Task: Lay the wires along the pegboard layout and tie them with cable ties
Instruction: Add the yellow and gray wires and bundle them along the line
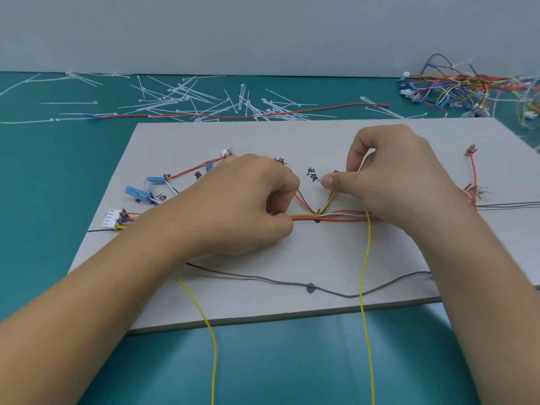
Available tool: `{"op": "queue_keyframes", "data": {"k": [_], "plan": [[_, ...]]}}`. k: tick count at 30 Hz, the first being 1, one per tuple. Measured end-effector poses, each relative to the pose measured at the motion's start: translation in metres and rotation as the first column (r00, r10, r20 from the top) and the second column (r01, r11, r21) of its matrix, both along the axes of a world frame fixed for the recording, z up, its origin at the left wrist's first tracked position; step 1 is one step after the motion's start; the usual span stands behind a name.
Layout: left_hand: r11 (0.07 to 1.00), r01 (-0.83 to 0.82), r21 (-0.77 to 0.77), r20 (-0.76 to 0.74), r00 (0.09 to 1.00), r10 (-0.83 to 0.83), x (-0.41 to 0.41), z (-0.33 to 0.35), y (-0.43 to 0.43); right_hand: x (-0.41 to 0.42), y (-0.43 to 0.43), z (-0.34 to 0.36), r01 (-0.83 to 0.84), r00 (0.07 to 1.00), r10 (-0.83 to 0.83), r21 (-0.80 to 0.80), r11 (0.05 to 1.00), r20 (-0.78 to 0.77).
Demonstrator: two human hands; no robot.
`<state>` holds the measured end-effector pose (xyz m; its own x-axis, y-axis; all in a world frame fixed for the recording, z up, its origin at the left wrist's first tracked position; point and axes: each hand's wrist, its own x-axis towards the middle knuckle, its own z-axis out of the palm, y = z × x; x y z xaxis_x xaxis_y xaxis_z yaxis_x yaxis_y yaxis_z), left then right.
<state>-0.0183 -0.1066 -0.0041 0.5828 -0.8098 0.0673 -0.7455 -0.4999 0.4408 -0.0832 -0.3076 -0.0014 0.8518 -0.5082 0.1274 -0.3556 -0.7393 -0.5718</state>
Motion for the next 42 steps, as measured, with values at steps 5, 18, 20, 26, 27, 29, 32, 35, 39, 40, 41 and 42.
{"op": "queue_keyframes", "data": {"k": [5, 18, 20, 26, 27, 29, 32, 35, 39, 40, 41, 42], "plan": [[0.999, -0.025, 0.025, -0.039, 0.999, 0.026, 0.005, 0.001, 0.020, 0.008, 0.004, -0.003, -0.055, 0.998, 0.055, 0.003, 0.998, -0.020], [0.997, 0.070, -0.025, 0.045, 0.997, -0.068, -0.015, 0.001, 0.015, 0.036, -0.002, -0.007, -0.142, 0.977, 0.162, 0.143, 0.980, -0.140], [0.998, 0.056, -0.005, 0.068, 0.996, -0.056, -0.016, 0.002, 0.014, 0.037, -0.004, -0.005, -0.153, 0.971, 0.187, 0.214, 0.965, -0.149], [0.999, 0.013, 0.044, 0.076, 0.997, -0.016, -0.022, 0.004, 0.010, 0.036, -0.022, 0.013, -0.276, 0.890, 0.445, 0.653, 0.705, -0.103], [0.999, 0.010, 0.054, 0.074, 0.997, -0.013, -0.022, 0.003, 0.010, 0.036, -0.027, 0.015, -0.293, 0.861, 0.499, 0.709, 0.642, -0.096], [0.998, 0.009, 0.054, 0.065, 0.998, -0.013, -0.021, 0.002, 0.010, 0.035, -0.035, 0.017, -0.311, 0.820, 0.570, 0.793, 0.524, -0.055], [0.999, 0.025, 0.045, 0.051, 0.998, -0.027, -0.020, 0.000, 0.011, 0.037, -0.039, 0.017, -0.321, 0.818, 0.574, 0.794, 0.516, -0.043], [0.999, 0.035, 0.026, 0.032, 0.999, -0.036, -0.018, -0.002, 0.012, 0.043, -0.031, 0.014, -0.331, 0.852, 0.514, 0.659, 0.675, -0.099], [0.998, 0.056, -0.039, -0.097, 0.993, -0.060, -0.013, -0.006, 0.020, 0.050, -0.016, 0.010, -0.327, 0.880, 0.437, 0.429, 0.842, -0.187], [0.997, 0.053, -0.048, -0.116, 0.992, -0.058, -0.013, -0.006, 0.021, 0.051, -0.013, 0.008, -0.332, 0.885, 0.423, 0.373, 0.866, -0.196], [0.998, 0.045, -0.054, -0.130, 0.990, -0.052, -0.012, -0.007, 0.021, 0.052, -0.011, 0.006, -0.336, 0.891, 0.409, 0.321, 0.885, -0.197], [0.998, 0.037, -0.059, -0.144, 0.989, -0.046, -0.012, -0.007, 0.021, 0.052, -0.008, 0.004, -0.338, 0.898, 0.397, 0.284, 0.897, -0.187]]}}
